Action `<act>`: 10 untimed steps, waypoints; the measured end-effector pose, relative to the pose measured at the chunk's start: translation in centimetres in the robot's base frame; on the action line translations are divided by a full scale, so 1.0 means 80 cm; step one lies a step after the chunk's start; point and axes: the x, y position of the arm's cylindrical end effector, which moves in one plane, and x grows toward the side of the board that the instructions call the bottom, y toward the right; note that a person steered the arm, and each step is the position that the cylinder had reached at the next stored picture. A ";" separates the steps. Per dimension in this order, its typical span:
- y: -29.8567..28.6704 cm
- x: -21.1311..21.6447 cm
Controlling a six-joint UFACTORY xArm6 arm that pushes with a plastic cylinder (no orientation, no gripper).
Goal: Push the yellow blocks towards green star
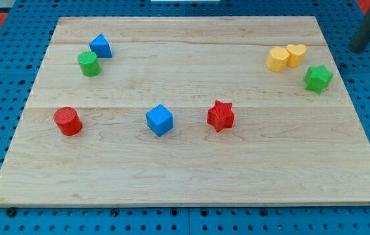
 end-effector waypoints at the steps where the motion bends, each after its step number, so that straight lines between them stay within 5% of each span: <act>1: -0.073 -0.062; 3: -0.186 -0.005; 5: -0.184 0.041; 10: -0.172 0.042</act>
